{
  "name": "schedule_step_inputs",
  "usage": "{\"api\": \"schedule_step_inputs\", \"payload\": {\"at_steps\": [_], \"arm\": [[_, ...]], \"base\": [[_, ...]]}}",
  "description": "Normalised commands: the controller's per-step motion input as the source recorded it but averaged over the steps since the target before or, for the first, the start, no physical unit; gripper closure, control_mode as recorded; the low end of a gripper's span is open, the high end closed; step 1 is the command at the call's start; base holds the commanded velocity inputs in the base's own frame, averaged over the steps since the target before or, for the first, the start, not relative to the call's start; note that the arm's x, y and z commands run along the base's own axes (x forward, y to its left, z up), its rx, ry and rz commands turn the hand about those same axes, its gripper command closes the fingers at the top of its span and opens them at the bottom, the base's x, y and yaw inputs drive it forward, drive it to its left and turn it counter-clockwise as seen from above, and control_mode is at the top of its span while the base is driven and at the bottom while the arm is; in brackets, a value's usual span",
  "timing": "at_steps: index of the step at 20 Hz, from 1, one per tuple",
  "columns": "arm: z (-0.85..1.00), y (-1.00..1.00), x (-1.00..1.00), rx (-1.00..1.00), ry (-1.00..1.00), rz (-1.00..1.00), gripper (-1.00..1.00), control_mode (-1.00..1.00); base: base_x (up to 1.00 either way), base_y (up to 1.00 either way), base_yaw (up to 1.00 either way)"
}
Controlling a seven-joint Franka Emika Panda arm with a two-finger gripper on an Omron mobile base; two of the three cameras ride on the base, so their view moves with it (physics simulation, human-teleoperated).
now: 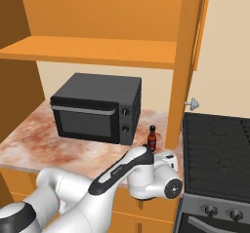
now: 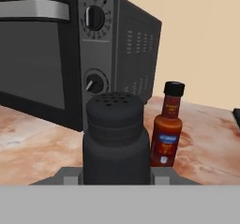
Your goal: Take 2 condiments from the cabinet and move them on the counter near the stove.Make sure the condiments are lined up with each other, next to each other.
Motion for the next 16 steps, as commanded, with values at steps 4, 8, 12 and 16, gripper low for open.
{"api": "schedule_step_inputs", "payload": {"at_steps": [4,8,12,16], "arm": [[-0.05,0.00,0.07,0.00,0.00,0.00,1.00,-1.00],[-0.04,-0.04,0.06,0.02,0.00,0.00,1.00,-1.00],[-0.04,-0.11,0.05,0.05,0.00,0.00,1.00,-1.00],[-0.04,-0.13,0.02,0.05,0.00,0.00,1.00,-1.00]], "base": [[0.00,0.00,0.00],[0.00,0.00,0.00],[0.00,0.00,0.00],[0.00,0.00,0.00]]}}
